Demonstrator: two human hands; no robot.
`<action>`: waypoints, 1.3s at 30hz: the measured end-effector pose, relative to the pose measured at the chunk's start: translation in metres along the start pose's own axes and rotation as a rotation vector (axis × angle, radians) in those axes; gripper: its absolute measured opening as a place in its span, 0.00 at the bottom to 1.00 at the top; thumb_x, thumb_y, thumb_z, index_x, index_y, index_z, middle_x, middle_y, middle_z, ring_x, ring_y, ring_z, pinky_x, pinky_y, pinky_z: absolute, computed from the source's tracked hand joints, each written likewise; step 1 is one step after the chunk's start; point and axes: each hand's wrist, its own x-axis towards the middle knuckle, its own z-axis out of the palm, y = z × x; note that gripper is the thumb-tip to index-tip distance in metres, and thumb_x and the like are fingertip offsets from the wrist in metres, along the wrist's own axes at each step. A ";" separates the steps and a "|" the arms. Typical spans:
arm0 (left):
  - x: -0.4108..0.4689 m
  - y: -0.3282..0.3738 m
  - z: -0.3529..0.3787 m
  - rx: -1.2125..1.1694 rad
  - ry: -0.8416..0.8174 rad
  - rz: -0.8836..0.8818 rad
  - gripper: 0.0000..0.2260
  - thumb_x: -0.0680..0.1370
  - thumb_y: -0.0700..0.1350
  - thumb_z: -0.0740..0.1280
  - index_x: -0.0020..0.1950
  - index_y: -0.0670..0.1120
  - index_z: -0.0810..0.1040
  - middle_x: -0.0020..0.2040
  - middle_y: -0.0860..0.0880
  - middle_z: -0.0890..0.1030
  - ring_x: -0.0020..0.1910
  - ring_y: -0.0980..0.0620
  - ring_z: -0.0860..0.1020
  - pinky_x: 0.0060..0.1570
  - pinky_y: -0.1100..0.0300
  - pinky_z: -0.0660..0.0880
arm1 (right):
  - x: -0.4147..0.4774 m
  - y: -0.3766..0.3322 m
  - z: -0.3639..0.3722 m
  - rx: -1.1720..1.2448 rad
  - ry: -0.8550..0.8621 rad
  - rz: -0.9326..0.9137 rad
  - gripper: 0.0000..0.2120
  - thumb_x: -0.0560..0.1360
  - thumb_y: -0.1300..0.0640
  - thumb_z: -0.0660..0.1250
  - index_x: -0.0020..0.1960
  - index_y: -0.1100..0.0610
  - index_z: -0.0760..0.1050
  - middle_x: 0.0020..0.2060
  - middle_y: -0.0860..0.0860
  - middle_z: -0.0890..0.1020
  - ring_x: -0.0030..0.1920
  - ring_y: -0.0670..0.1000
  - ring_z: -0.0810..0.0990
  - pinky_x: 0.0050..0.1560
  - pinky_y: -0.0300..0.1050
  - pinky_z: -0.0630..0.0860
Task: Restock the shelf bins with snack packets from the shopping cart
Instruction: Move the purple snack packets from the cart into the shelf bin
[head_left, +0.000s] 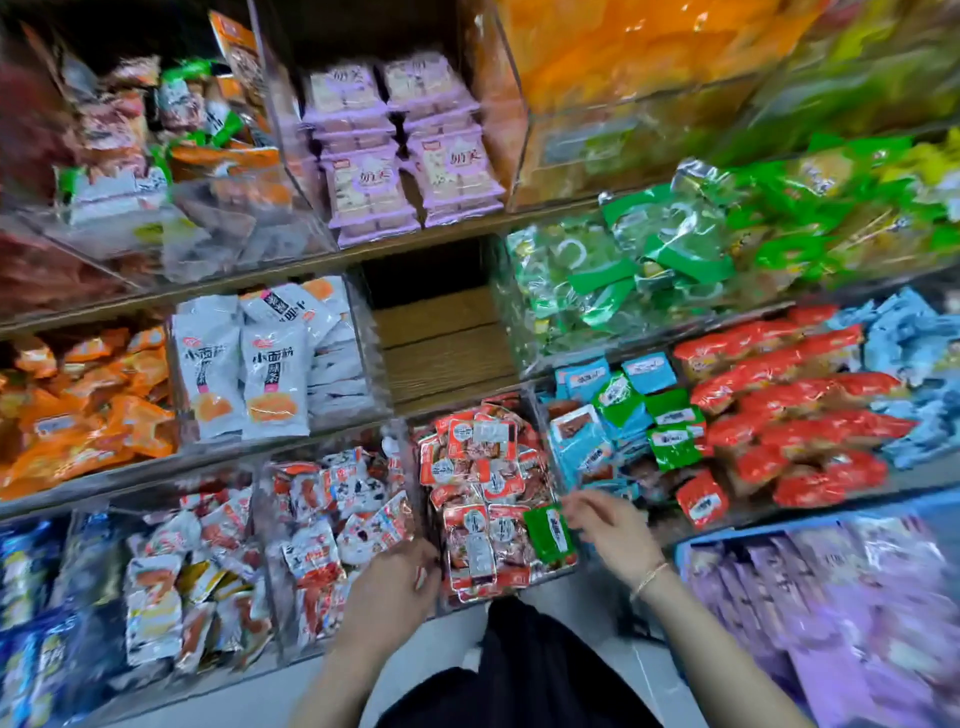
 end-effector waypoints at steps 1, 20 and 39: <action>-0.006 -0.003 0.007 0.003 -0.056 0.008 0.07 0.79 0.49 0.62 0.53 0.50 0.77 0.52 0.52 0.81 0.51 0.51 0.78 0.45 0.58 0.71 | -0.009 0.025 0.003 -0.048 0.009 0.046 0.09 0.78 0.61 0.63 0.51 0.64 0.79 0.47 0.58 0.83 0.47 0.53 0.80 0.51 0.42 0.73; -0.055 0.003 0.114 0.198 -0.533 -0.018 0.12 0.80 0.47 0.61 0.37 0.53 0.66 0.43 0.50 0.76 0.48 0.50 0.76 0.40 0.62 0.64 | -0.185 0.275 -0.018 0.171 0.425 0.677 0.17 0.76 0.65 0.59 0.29 0.54 0.67 0.29 0.54 0.72 0.33 0.53 0.72 0.33 0.41 0.64; -0.014 0.267 0.297 -0.119 -0.368 -0.221 0.10 0.77 0.46 0.67 0.54 0.42 0.71 0.56 0.41 0.79 0.54 0.44 0.78 0.43 0.60 0.64 | -0.162 0.345 -0.244 -0.027 0.336 0.500 0.13 0.75 0.56 0.66 0.56 0.63 0.75 0.49 0.57 0.79 0.51 0.54 0.78 0.51 0.44 0.71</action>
